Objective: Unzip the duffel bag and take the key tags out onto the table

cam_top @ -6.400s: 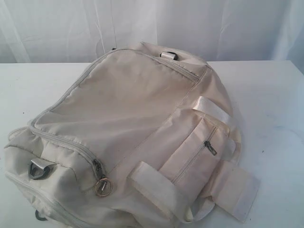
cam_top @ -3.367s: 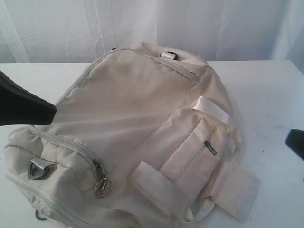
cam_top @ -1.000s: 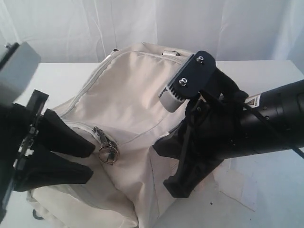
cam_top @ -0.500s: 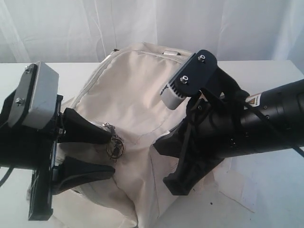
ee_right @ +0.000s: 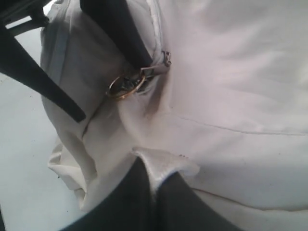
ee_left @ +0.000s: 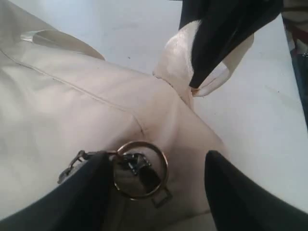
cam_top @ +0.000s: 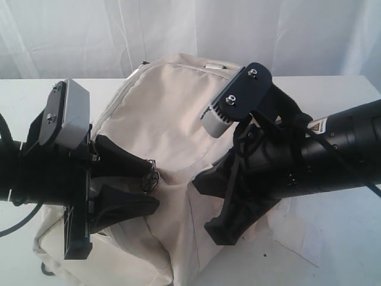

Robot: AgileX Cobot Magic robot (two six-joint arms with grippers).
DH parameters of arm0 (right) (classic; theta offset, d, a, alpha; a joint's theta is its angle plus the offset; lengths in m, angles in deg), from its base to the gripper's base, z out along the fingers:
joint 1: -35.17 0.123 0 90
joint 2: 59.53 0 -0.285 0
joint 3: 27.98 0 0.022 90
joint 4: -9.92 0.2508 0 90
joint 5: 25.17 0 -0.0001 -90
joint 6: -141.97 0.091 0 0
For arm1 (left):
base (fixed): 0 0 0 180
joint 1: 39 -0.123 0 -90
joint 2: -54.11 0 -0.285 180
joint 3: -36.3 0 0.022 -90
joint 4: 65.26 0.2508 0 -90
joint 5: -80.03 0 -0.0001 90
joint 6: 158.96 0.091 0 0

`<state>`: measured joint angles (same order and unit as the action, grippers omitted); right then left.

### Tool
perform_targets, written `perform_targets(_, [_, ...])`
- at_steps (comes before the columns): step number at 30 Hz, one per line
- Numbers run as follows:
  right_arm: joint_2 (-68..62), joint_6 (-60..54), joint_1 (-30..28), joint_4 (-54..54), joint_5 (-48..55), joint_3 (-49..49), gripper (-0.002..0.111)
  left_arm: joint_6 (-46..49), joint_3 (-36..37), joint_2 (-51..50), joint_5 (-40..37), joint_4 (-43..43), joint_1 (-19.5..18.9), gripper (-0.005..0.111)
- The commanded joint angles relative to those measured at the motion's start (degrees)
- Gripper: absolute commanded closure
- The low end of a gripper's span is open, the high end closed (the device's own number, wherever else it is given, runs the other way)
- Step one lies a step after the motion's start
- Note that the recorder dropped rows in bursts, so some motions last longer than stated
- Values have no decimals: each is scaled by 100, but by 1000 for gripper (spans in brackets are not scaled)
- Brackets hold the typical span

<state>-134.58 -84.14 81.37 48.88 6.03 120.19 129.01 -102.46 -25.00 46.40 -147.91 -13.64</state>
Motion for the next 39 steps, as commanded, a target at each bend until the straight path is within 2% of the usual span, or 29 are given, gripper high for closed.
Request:
perform_targets(1, [124,6,4,193,-221,57,108,-23,42,-187,161,-129,25,47])
perform_targets(3, [124,6,4,193,-221,57,108,-23,42,-227,305,-129,25,52])
perform_targets(9, [124,6,4,193,-221,57,108,-23,42,-227,321,-237,25,80])
perform_targets(12, [124,6,4,193,-221,57,108,-23,42,-203,117,-237,25,87])
perform_targets(16, [124,6,4,193,-209,57,108,-39,42,-13,-90,-279,25,87])
perform_targets(22, [124,6,4,193,-198,57,108,-158,42,536,47,-279,1,87])
perform_targets(31, [124,6,4,193,-184,57,108,-172,42,1196,959,-279,1,87])
perform_targets(39, [124,6,4,193,-88,57,108,-901,42,1262,1805,-279,1,87])
